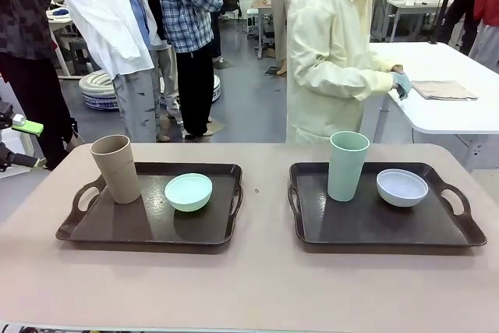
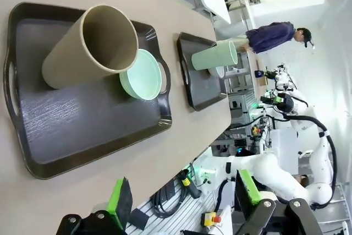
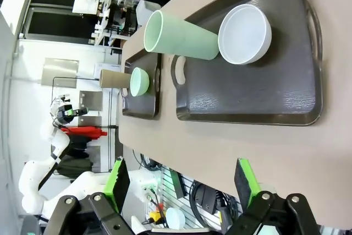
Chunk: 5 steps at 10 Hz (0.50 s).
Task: Set up a tray with a mat and arrange the tableware.
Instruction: Pick up the Picnic Bowl and Reusable plastic cup from the Handle tray in front of the human's position and hold them in the air.
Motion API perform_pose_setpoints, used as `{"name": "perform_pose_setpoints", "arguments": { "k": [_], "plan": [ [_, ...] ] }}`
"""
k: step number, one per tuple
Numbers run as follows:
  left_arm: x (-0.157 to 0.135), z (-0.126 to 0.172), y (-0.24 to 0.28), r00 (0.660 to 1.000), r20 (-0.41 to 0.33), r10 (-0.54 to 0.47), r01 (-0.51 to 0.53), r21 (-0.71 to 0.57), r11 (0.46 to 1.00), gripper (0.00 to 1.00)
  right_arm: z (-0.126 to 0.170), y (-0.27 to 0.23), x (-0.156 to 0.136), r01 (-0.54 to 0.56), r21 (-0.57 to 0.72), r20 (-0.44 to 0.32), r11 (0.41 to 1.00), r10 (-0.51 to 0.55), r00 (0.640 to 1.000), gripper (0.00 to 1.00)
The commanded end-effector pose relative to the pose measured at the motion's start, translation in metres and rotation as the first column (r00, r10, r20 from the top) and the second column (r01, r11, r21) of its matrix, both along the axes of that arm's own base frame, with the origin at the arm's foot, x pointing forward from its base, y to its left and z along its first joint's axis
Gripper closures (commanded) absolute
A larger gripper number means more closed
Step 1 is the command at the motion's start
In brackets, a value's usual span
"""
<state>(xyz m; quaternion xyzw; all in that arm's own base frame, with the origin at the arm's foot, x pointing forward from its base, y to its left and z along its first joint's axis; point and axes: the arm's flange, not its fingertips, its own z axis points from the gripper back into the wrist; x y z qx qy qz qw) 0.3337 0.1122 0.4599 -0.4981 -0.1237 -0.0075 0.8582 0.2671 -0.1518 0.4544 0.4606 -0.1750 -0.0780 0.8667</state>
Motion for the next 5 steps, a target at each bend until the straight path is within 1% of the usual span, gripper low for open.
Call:
{"name": "perform_pose_setpoints", "arguments": {
  "k": [1, 5],
  "plan": [
    [-0.0014, -0.0053, 0.0053, 1.000, 0.007, 0.001, -0.001, -0.025, 1.000, 0.00, 0.0044, -0.0006, 0.0006, 0.005, 0.015, 0.018, 1.000, -0.005, 1.000, 0.00],
    [-0.0014, -0.0053, 0.0053, 1.000, 0.007, 0.001, -0.001, -0.025, 1.000, 0.00, 0.0044, -0.0006, 0.0006, 0.005, 0.015, 0.018, 1.000, -0.005, 1.000, 0.00]
  ]
}}
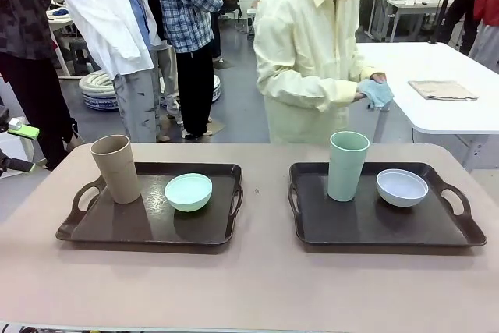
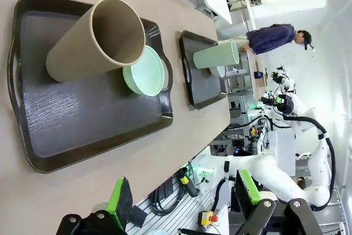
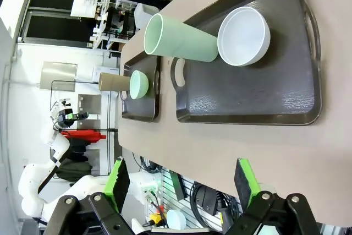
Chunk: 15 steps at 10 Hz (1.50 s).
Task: Set up a tray with a mat and arrange the tableware.
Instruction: Pick up the Picnic Bowl and Reusable plastic cup from the Handle tray in front of the human's position and hold them in the air.
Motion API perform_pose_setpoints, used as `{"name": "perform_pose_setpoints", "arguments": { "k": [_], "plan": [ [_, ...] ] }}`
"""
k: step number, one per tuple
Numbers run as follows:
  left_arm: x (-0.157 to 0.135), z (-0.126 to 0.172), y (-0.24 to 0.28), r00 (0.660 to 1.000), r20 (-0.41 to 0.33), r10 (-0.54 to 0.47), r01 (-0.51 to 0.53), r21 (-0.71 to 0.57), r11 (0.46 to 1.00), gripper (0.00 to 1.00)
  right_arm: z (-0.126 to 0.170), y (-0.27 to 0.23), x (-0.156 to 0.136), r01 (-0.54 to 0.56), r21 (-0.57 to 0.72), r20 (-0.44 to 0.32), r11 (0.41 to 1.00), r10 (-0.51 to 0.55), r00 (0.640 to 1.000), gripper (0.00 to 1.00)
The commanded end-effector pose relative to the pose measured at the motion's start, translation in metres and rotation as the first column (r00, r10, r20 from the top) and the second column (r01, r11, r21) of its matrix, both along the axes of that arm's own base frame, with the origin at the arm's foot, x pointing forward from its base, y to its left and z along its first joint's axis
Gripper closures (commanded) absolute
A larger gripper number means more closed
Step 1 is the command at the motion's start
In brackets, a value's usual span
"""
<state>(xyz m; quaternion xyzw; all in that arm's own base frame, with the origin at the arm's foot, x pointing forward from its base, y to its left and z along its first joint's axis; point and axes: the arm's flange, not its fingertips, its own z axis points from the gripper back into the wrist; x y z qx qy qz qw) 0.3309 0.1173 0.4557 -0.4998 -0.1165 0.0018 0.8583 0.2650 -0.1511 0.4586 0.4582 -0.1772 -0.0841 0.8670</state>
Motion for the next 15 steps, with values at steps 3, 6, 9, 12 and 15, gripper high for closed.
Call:
{"name": "perform_pose_setpoints", "arguments": {
  "k": [3, 6, 9, 12, 15],
  "plan": [
    [0.0015, -0.0010, 0.0002, 1.000, 0.029, -0.007, 0.007, -0.020, 1.000, 0.00, 0.0002, -0.0014, 0.0027, -0.009, 0.017, 0.020, 1.000, 0.008, 1.000, 0.00],
    [0.0015, -0.0010, 0.0002, 1.000, 0.029, -0.007, 0.007, -0.020, 1.000, 0.00, 0.0002, -0.0014, 0.0027, -0.009, 0.017, 0.020, 1.000, 0.008, 1.000, 0.00],
    [0.0015, -0.0010, 0.0002, 1.000, 0.029, -0.007, 0.007, -0.020, 1.000, 0.00, 0.0002, -0.0014, 0.0027, -0.009, 0.017, 0.020, 1.000, 0.008, 1.000, 0.00],
    [0.0015, -0.0010, 0.0002, 1.000, 0.029, -0.007, 0.007, -0.020, 1.000, 0.00, 0.0002, -0.0014, 0.0027, -0.009, 0.017, 0.020, 1.000, 0.008, 1.000, 0.00],
    [0.0015, -0.0010, 0.0002, 1.000, 0.029, -0.007, 0.007, -0.020, 1.000, 0.00, 0.0002, -0.0014, 0.0027, -0.009, 0.017, 0.020, 1.000, 0.008, 1.000, 0.00]
  ]
}}
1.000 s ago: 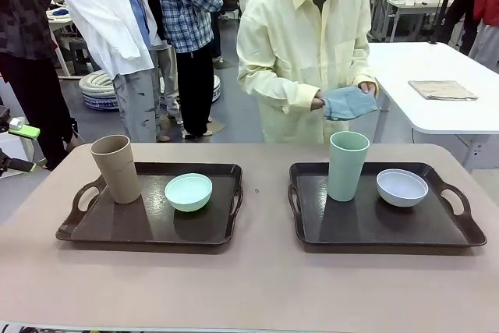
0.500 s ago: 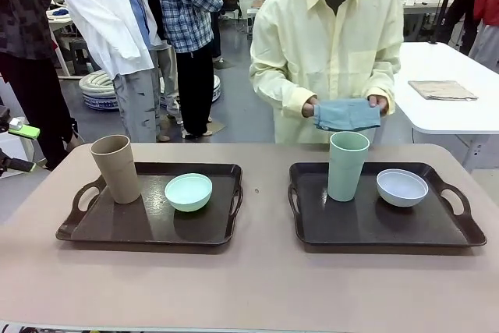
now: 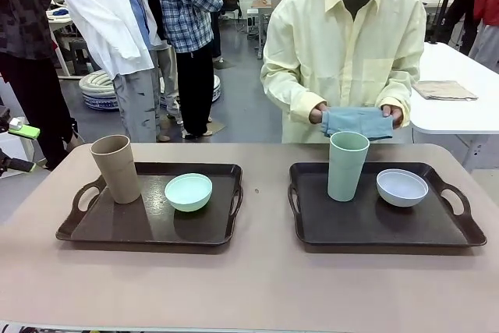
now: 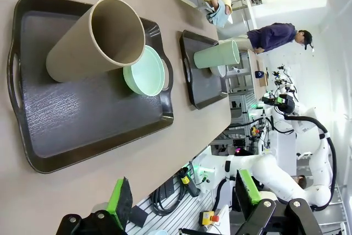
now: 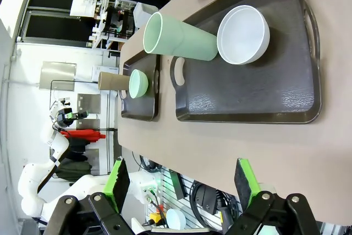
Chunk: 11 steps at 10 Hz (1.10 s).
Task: Set up a tray with a mat and arrange the tableware.
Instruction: Pick up the Picnic Bowl and Reusable plastic cup from the Handle tray in front of the human's position and hold them in the air.
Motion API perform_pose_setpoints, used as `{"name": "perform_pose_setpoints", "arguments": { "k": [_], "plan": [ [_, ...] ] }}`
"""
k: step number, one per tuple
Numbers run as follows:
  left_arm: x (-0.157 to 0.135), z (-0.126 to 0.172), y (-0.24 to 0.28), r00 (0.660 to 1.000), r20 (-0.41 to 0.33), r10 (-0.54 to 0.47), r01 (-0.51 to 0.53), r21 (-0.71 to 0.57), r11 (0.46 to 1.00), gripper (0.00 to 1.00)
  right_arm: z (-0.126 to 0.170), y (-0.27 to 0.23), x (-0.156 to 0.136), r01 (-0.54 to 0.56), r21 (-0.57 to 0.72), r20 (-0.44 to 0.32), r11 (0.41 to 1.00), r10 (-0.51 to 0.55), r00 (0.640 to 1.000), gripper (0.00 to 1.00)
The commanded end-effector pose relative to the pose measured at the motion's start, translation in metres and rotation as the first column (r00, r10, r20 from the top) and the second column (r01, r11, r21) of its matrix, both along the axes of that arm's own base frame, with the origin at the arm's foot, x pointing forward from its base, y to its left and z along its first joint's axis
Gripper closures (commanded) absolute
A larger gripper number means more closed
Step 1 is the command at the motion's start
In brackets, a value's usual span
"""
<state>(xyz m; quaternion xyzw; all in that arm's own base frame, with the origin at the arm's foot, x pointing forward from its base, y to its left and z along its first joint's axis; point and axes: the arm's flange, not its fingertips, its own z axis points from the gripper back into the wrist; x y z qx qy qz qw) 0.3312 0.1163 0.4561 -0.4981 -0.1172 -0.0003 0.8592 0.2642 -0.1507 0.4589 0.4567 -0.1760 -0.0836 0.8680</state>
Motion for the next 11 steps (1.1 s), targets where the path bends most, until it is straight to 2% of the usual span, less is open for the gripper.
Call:
{"name": "perform_pose_setpoints", "arguments": {
  "k": [1, 11],
  "plan": [
    [0.0012, -0.0014, 0.0012, 1.000, 0.026, -0.004, 0.005, -0.024, 1.000, 0.00, -0.0001, -0.0017, 0.0035, -0.007, 0.021, 0.022, 1.000, 0.007, 1.000, 0.00],
    [0.0012, -0.0014, 0.0012, 1.000, 0.026, -0.004, 0.005, -0.024, 1.000, 0.00, -0.0001, -0.0017, 0.0035, -0.007, 0.021, 0.022, 1.000, 0.007, 1.000, 0.00]
  ]
}}
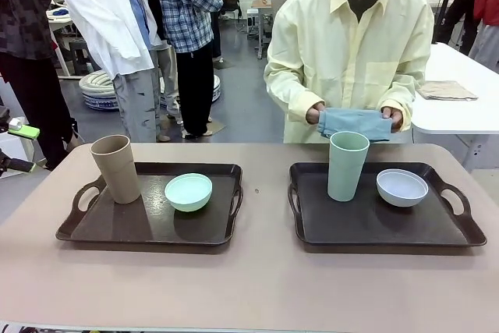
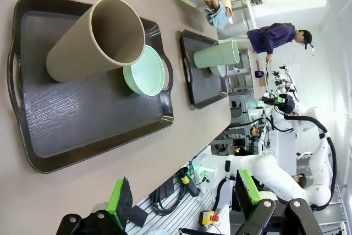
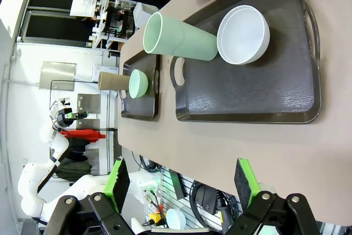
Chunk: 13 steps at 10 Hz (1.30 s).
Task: Set up a tray with a mat and arrange the tableware.
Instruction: Pick up the Picnic Bowl and Reusable plastic cup from the Handle tray in front of the human's position and hold them in the air.
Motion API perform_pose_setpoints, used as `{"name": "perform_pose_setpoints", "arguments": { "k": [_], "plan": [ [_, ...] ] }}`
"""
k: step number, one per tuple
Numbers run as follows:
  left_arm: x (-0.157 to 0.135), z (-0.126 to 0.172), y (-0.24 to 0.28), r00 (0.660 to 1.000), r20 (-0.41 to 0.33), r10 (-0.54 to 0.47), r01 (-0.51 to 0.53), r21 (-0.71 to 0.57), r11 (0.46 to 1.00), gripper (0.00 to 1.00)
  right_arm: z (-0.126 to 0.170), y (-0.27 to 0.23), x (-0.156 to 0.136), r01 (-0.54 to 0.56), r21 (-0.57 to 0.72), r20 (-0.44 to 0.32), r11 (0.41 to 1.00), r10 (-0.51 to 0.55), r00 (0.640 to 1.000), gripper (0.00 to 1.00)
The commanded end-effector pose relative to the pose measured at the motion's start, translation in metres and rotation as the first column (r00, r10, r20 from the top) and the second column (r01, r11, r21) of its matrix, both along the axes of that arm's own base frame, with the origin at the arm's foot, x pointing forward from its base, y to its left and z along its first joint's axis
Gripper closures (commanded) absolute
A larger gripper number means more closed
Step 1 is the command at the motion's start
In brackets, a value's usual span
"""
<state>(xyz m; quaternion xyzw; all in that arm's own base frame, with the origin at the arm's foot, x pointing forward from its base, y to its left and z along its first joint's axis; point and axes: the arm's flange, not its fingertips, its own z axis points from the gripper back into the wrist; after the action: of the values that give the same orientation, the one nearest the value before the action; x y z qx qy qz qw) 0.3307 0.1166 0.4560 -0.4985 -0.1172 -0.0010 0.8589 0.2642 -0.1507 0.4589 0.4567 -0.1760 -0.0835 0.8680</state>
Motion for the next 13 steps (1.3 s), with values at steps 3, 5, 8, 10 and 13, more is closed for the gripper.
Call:
{"name": "perform_pose_setpoints", "arguments": {
  "k": [3, 5, 8, 10, 13],
  "plan": [
    [0.002, -0.001, 0.001, 1.000, 0.025, -0.003, 0.003, -0.024, 1.000, 0.00, 0.000, -0.002, 0.003, -0.007, 0.021, 0.022, 1.000, 0.006, 1.000, 0.00],
    [0.002, -0.001, 0.001, 1.000, 0.025, -0.003, 0.003, -0.024, 1.000, 0.00, 0.000, -0.002, 0.003, -0.007, 0.021, 0.022, 1.000, 0.006, 1.000, 0.00],
    [0.000, 0.000, 0.000, 1.000, 0.000, -0.001, 0.001, -0.001, 1.000, 0.00, 0.000, 0.000, 0.000, 0.000, 0.000, 0.000, 1.000, 0.000, 1.000, 0.00],
    [0.006, 0.017, -0.018, 0.989, 0.128, -0.068, 0.053, 0.117, 0.992, 0.00, 0.001, 0.006, 0.004, -0.050, -0.118, -0.017, 0.992, 0.048, 0.999, 0.00],
    [0.024, 0.079, -0.080, 0.901, 0.344, -0.264, 0.131, 0.366, 0.922, 0.00, 0.024, 0.031, 0.031, -0.099, -0.292, -0.110, 0.951, 0.070, 0.991, 0.00]
  ]
}}
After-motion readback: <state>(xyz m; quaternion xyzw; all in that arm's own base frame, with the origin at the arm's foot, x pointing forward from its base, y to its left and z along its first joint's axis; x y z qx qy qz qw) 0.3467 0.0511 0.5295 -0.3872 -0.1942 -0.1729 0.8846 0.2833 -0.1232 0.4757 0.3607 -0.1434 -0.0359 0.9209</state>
